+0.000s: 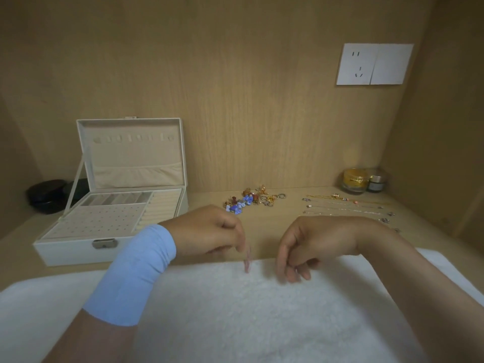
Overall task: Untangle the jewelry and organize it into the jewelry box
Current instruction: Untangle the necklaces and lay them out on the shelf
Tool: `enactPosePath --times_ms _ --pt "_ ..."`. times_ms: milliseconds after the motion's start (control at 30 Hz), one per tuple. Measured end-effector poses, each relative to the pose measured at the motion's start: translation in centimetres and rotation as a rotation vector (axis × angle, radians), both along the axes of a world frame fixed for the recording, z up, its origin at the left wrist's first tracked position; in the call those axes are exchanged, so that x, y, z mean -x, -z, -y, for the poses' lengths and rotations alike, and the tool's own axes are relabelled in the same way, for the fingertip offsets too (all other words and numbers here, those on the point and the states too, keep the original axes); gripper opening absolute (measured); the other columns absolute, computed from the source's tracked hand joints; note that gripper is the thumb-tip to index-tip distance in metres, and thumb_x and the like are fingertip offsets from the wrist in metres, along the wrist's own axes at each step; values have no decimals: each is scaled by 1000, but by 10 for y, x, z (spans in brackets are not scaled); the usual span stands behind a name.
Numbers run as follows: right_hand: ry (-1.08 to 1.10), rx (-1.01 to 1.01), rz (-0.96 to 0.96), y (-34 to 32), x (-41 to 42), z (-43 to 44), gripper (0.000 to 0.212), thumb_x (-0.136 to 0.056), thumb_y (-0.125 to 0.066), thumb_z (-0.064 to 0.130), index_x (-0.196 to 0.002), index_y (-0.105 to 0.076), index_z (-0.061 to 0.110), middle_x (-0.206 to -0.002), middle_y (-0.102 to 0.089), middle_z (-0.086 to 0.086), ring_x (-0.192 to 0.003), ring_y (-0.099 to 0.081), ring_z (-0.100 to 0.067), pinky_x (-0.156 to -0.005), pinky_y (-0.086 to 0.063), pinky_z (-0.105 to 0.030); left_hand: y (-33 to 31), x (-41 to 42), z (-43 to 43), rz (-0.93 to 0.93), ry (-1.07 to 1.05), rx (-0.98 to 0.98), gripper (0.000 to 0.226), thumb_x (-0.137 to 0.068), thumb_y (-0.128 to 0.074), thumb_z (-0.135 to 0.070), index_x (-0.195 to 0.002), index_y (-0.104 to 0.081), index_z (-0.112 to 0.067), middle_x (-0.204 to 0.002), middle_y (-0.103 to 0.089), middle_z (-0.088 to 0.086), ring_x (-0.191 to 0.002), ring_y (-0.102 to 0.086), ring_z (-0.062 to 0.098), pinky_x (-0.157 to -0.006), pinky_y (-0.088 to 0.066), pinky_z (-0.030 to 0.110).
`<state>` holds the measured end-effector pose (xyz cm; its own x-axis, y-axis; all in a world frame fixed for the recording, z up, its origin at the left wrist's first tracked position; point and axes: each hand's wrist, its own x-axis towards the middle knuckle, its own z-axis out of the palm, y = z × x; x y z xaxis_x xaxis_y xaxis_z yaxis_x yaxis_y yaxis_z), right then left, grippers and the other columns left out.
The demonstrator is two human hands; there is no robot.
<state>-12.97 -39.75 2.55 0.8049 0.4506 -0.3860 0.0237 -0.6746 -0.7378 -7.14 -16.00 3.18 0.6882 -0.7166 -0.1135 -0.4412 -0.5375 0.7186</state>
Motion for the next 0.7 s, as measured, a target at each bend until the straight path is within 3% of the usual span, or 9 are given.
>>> enactPosePath --times_ms 67,167,233,400,467,567,633,700 --pt "-56 75 -46 -2 6 -3 31 -91 -52 1 -96 -79 16 -81 -73 -2 -68 -59 -13 -56 -37 -26 6 8 -6 29 18 -227 18 -82 -65 -27 -66 -73 -31 -70 -62 -14 -89 -68 19 -81 -53 30" --pt "-67 213 -13 -1 8 -9 28 -89 -57 10 -97 -80 23 -69 -67 -2 -61 -49 -9 -56 -36 -25 16 17 -17 83 -33 -392 10 -81 -68 -34 -80 -76 -29 -68 -66 -24 -77 -64 3 -78 -53 19" --pt "-25 186 53 1 6 -14 25 -89 -60 10 -94 -80 24 -67 -64 -1 -61 -50 -9 -58 -37 -26 20 21 -25 123 -66 -425 13 -82 -67 -36 -86 -77 -30 -69 -67 -28 -75 -63 -4 -76 -52 14" --pt "26 50 265 8 -4 -33 16 -89 -72 19 -89 -79 33 -89 -65 -17 -67 -50 -12 -65 -42 -28 22 27 -28 202 -134 -299 15 -82 -70 -30 -96 -75 -34 -75 -65 -29 -69 -57 -15 -64 -37 -1" --pt "-8 59 297 14 -7 -44 14 -86 -76 20 -86 -79 34 -81 -64 -10 -66 -49 -9 -65 -41 -27 27 26 -26 238 -161 -184 19 -80 -73 -25 -97 -73 -34 -85 -66 -21 -73 -57 -8 -68 -39 3" --pt "10 40 306 22 -6 -56 7 -83 -80 22 -85 -80 29 -67 -62 11 -60 -47 1 -60 -38 -16 40 26 -27 258 -135 -103 17 -77 -77 -24 -92 -74 -33 -85 -69 -16 -74 -60 -3 -68 -42 8" --pt "29 47 285 26 -4 -59 6 -81 -81 29 -86 -81 27 -65 -63 13 -59 -48 3 -60 -39 -15 50 26 -29 254 -121 -76 15 -78 -77 -23 -88 -75 -34 -81 -69 -16 -72 -61 -1 -66 -43 9" --pt "45 54 243 30 -2 -60 12 -76 -83 37 -85 -81 29 -71 -69 5 -64 -53 0 -65 -45 -24 56 25 -32 230 -139 -38 19 -79 -76 -20 -89 -72 -35 -79 -70 -18 -73 -62 3 -69 -47 13"
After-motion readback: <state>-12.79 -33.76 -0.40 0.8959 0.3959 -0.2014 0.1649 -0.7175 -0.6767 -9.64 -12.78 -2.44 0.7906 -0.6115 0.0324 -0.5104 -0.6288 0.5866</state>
